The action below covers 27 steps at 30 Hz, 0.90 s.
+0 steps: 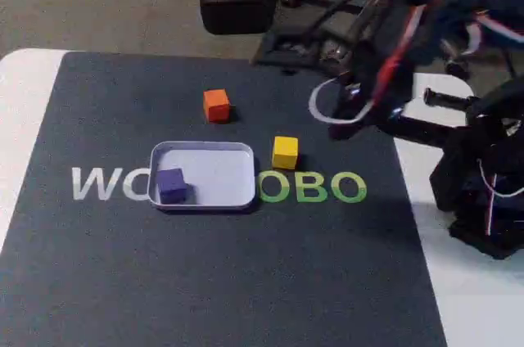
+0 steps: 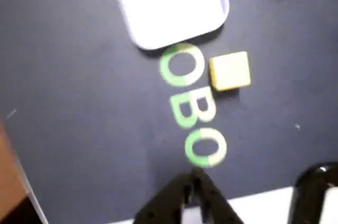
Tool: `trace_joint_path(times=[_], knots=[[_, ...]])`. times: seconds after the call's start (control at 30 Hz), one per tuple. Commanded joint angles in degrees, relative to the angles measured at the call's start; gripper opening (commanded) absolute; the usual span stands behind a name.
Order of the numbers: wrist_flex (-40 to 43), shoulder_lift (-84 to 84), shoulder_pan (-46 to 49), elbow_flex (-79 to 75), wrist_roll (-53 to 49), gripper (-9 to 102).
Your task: Move blocks one by one until all three blocks are in the tray.
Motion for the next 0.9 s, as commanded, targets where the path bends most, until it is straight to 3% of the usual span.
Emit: trace_joint_path(times=[0.0,0.2,0.87], knots=[[-2.72,-3.96,2.64,-2.81,-0.7,-2],[-6.42,-6.77,5.27,-3.08,-1.85,-1],[-7.29,-14.85,15.03,-2.37,-23.99,7]])
